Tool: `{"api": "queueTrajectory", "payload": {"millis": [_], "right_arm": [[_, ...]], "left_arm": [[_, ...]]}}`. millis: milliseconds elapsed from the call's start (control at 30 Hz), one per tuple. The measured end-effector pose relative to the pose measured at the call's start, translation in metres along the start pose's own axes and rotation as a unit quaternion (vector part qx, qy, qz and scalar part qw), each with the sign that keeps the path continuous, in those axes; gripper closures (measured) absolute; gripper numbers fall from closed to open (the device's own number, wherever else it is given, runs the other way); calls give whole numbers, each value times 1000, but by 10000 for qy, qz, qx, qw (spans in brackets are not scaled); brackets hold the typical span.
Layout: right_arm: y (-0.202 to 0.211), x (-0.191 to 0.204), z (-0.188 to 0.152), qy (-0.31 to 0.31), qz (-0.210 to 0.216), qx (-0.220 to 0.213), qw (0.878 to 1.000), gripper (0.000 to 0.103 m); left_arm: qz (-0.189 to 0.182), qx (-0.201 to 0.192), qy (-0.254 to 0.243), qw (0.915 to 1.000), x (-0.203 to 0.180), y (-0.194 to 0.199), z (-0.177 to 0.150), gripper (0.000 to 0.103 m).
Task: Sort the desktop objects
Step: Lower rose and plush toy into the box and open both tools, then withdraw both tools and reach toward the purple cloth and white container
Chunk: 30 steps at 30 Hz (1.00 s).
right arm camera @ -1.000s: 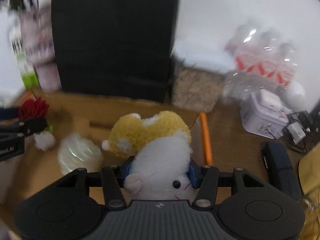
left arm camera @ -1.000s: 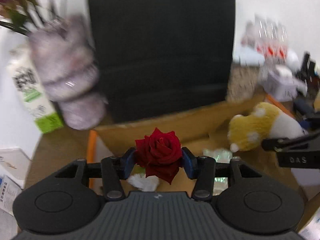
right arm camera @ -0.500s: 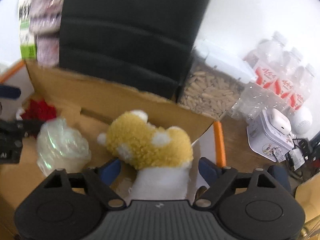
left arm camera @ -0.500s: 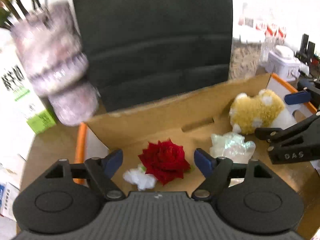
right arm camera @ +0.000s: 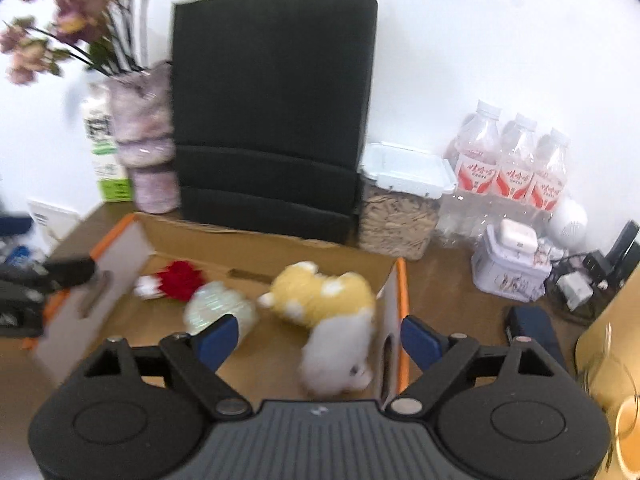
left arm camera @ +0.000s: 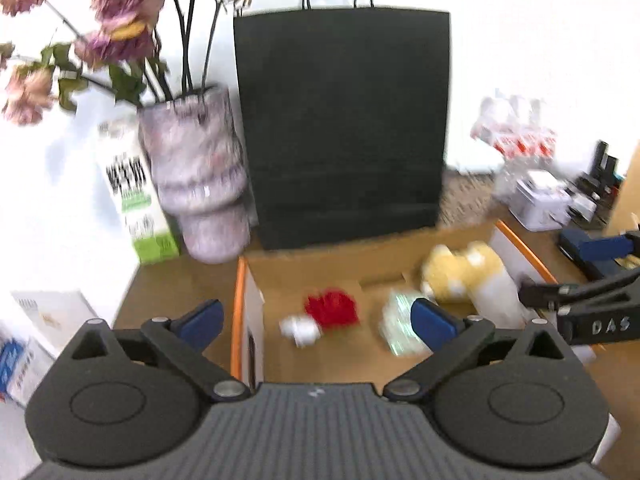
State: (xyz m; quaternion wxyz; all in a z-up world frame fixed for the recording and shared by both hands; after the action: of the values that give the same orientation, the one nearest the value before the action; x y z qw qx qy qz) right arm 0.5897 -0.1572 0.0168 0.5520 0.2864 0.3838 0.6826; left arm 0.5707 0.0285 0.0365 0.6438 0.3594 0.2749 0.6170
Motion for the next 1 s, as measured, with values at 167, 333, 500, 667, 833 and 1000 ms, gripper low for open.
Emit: {"api": "queueTrajectory", "payload": {"millis": [167, 333, 500, 667, 833, 1000], "right_arm": [[40, 10, -37, 23, 193, -69, 9998, 14], [70, 14, -79, -93, 431, -176, 9989, 14], [91, 22, -137, -147, 627, -272, 9976, 12], [109, 40, -199, -166, 844, -351, 9957, 12], [132, 53, -282, -352, 979, -525, 9932, 12], [144, 61, -357, -368, 802, -570, 9945, 12]], "left_arm": [[-34, 52, 336, 9994, 3, 38, -42, 1], [-109, -18, 537, 9985, 4, 74, -89, 0], [-335, -280, 500, 9978, -9, 107, -146, 0], [-687, -349, 608, 9952, -25, 125, -211, 0], [-666, -331, 528, 9958, -47, 137, -284, 0], [-256, -536, 712, 9957, -47, 155, -351, 0]]}}
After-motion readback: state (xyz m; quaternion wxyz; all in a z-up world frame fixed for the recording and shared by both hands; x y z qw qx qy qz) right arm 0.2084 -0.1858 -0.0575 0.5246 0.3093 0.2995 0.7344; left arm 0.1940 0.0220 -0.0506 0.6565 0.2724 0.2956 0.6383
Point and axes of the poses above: each gripper's, at about its wrist camera, not at the fingertips, and y roughly against the way its jaws point, x to its left, z to its top, the point moved 7 cm from there along -y, roughly the way its jaws point, and after that the axes turned 15 degrees about x, right-handed, at the moved point
